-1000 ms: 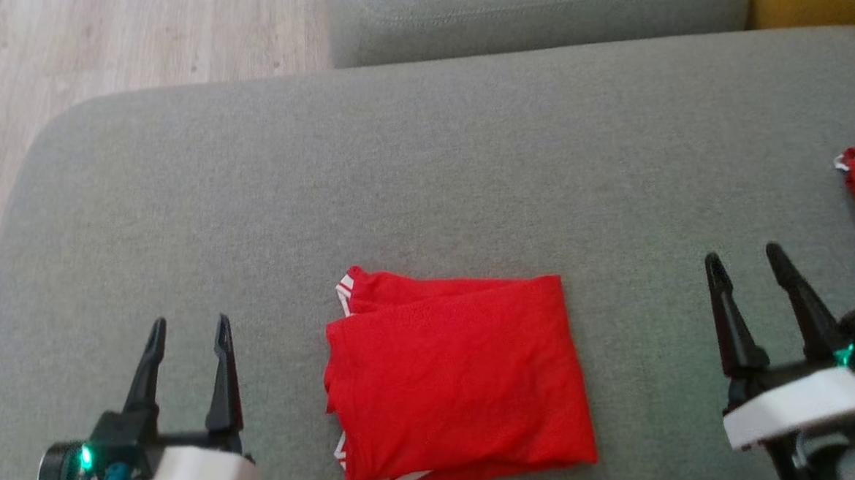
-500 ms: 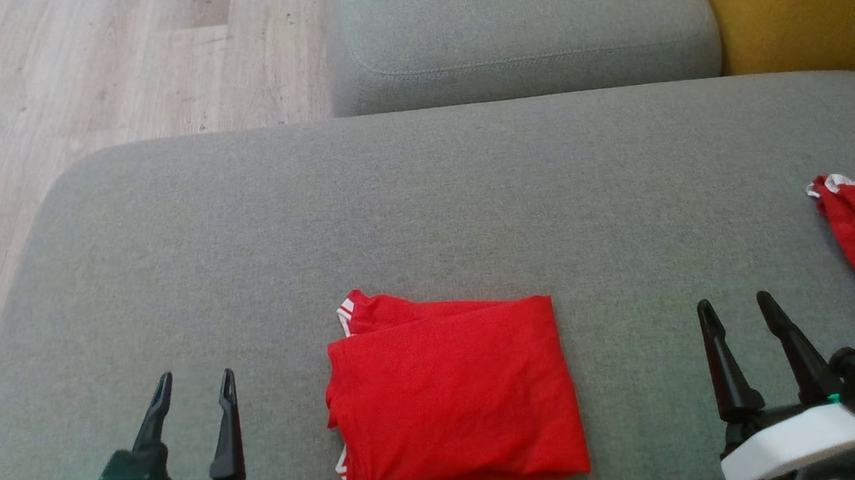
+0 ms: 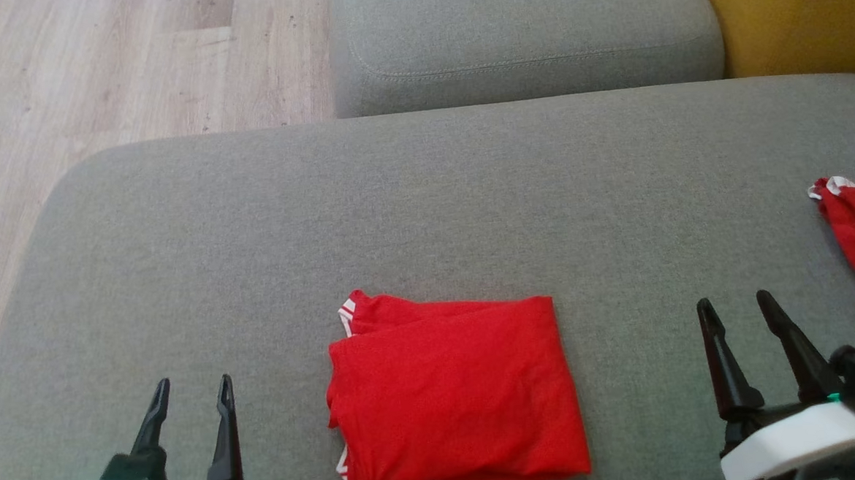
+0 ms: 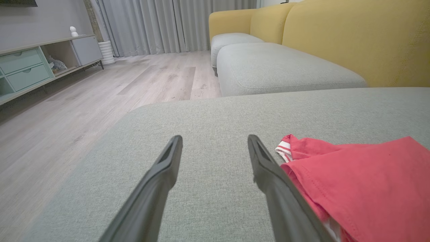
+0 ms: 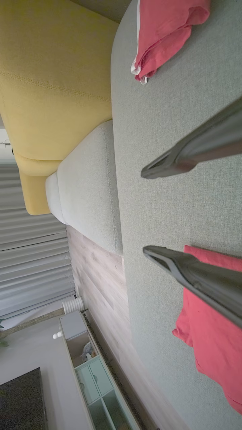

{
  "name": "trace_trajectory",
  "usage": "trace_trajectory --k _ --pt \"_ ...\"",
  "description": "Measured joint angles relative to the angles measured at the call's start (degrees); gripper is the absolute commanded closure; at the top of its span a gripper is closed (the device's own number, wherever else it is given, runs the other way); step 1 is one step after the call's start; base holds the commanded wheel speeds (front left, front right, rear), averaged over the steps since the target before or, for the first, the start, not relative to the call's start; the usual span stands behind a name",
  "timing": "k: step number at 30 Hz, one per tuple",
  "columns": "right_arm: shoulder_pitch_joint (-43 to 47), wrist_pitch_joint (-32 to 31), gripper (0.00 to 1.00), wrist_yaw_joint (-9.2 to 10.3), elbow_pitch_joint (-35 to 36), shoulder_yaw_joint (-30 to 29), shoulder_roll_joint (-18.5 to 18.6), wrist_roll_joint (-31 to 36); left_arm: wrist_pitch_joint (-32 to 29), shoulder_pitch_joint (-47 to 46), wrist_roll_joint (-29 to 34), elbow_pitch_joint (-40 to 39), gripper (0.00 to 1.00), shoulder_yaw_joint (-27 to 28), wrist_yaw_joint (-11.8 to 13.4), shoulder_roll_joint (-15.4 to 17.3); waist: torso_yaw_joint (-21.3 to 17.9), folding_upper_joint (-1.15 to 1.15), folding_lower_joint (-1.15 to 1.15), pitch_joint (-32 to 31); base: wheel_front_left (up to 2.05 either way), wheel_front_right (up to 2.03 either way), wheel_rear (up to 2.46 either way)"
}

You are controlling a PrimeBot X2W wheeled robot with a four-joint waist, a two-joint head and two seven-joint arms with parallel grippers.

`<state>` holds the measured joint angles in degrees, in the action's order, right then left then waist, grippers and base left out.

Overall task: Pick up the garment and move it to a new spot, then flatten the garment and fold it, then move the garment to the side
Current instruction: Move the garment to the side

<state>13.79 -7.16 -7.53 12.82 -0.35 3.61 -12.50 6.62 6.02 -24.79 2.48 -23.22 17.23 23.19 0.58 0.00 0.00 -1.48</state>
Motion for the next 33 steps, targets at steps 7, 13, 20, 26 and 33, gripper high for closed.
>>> trace_trajectory --k 7,13,20,26,33 --pt "-0.01 -0.44 0.00 0.00 0.00 -0.09 -0.13 0.00 0.03 -0.01 0.00 0.00 0.00 0.01 0.43 0.09 -0.05 0.00 0.00 0.29 0.00 0.00 0.00" --pt "-0.10 -4.65 0.00 0.00 -4.34 0.56 -0.01 -1.02 1.98 -1.68 0.07 -0.96 0.00 -0.31 0.38 0.05 1.12 0.00 0.00 1.80 0.00 0.00 0.00" --pt "-3.51 -6.99 0.00 0.00 -16.28 8.65 0.63 -4.87 5.23 -8.70 1.22 -0.98 0.00 -1.02 -1.08 -1.87 3.90 0.00 0.01 5.84 0.00 0.00 0.00" --pt "-12.72 -6.75 0.00 0.00 -26.98 10.56 0.57 -7.28 7.10 -12.33 1.81 1.46 0.00 -1.48 -2.20 -4.67 7.38 0.00 0.01 9.05 0.00 0.00 0.00" --pt "-17.13 -10.31 1.00 0.00 -31.08 11.05 0.57 -9.06 7.67 -13.34 2.66 4.17 0.00 -1.26 -3.70 -6.75 10.84 0.00 0.00 10.80 0.00 0.00 0.00"
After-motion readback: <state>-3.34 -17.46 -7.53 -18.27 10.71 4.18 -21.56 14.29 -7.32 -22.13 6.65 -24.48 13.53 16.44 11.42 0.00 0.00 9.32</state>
